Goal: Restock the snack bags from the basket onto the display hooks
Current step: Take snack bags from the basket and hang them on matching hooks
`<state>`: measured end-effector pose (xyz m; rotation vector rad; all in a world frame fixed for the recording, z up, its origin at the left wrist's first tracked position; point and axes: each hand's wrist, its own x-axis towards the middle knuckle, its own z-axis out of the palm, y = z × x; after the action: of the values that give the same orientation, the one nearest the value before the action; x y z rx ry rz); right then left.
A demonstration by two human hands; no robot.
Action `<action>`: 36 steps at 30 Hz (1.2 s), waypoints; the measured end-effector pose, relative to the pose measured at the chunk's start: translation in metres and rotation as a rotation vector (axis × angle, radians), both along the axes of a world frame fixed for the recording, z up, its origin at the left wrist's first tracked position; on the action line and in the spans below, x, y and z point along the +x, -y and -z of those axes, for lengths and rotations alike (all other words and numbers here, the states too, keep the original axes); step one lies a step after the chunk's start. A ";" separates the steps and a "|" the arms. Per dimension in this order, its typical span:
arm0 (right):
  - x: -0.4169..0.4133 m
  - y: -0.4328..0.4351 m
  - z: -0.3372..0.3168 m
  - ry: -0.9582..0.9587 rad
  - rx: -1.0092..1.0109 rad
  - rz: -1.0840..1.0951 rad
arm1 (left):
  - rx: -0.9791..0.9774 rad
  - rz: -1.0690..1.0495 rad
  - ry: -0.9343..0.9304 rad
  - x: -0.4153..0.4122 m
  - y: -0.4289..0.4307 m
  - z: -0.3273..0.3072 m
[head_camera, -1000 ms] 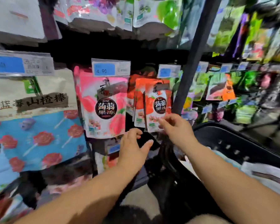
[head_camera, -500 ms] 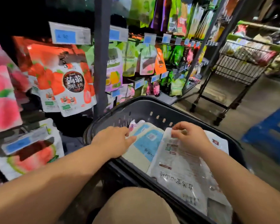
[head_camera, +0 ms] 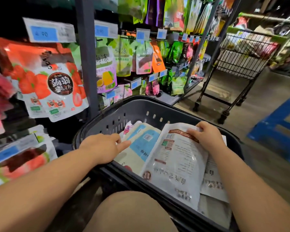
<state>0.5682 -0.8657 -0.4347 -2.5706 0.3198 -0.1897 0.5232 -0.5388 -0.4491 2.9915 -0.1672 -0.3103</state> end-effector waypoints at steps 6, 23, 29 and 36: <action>-0.002 -0.009 -0.004 0.162 0.164 0.272 | -0.025 -0.004 0.029 0.001 -0.002 0.003; -0.013 -0.032 0.008 -0.091 -0.551 -0.718 | -0.052 0.011 0.036 0.003 -0.002 0.006; -0.011 -0.030 0.023 -0.234 -0.828 -0.736 | -0.043 0.011 0.034 0.004 -0.002 0.008; -0.007 -0.033 0.026 -0.142 -0.825 -0.759 | -0.052 0.003 0.053 0.003 -0.002 0.008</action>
<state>0.5612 -0.8330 -0.4605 -3.2818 -0.8642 0.1880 0.5262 -0.5365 -0.4573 2.9495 -0.1822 -0.2234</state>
